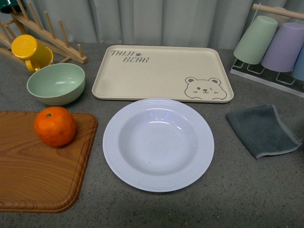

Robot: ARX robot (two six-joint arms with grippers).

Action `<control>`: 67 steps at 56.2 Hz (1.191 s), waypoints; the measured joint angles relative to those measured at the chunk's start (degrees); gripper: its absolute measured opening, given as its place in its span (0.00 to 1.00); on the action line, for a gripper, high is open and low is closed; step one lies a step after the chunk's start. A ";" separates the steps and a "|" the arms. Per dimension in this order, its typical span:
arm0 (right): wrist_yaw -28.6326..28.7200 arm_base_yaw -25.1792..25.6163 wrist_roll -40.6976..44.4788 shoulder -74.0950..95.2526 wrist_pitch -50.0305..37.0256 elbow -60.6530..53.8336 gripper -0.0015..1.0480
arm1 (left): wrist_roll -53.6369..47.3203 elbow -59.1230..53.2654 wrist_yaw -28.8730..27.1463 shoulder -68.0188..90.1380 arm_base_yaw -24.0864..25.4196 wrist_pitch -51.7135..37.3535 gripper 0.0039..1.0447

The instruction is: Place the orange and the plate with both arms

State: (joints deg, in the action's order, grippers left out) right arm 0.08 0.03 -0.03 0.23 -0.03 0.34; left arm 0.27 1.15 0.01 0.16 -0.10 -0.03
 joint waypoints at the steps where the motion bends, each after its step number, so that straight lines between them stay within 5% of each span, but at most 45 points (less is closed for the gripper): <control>1: 0.00 0.00 0.00 0.00 0.00 0.00 0.91 | 0.00 0.00 0.00 0.00 0.00 0.00 0.94; 67: 0.02 0.00 0.00 0.00 0.00 0.00 0.91 | 0.00 0.00 -0.02 0.00 0.00 0.00 0.94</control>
State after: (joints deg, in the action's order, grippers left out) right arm 0.10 0.03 -0.03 0.23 -0.03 0.34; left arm 0.27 1.15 -0.01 0.16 -0.10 -0.03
